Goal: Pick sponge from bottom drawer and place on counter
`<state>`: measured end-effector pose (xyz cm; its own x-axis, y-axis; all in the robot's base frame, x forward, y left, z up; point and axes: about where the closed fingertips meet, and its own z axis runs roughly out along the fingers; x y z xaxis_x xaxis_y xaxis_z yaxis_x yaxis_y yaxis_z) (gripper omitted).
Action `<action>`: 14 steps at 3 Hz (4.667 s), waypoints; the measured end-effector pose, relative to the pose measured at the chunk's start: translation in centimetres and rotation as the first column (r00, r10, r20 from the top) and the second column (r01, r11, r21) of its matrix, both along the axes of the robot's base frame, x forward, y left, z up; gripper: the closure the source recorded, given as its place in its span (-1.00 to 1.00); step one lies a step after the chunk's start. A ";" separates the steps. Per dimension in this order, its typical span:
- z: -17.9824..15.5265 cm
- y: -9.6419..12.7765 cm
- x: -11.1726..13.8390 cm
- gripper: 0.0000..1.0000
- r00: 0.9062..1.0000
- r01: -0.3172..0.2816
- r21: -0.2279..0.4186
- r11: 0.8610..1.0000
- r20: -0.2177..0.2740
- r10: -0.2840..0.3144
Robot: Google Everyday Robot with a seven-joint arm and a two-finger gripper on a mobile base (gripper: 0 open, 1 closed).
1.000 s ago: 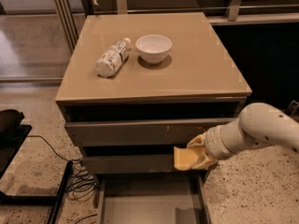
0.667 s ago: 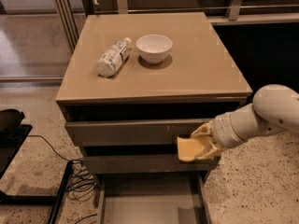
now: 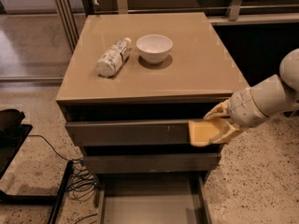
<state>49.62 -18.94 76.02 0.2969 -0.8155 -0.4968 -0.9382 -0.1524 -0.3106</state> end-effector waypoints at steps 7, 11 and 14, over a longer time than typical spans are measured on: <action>16.9 -1.1 11.1 1.00 0.969 0.123 0.104 0.987 0.204 -0.142; 12.6 0.5 19.9 1.00 0.962 0.230 0.114 0.966 0.122 -0.244; 9.0 2.0 19.6 0.77 0.977 0.203 0.113 0.973 0.048 -0.209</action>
Offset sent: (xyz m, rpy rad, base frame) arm -0.0124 -0.0220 0.1666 -0.0349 -0.2134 -0.0191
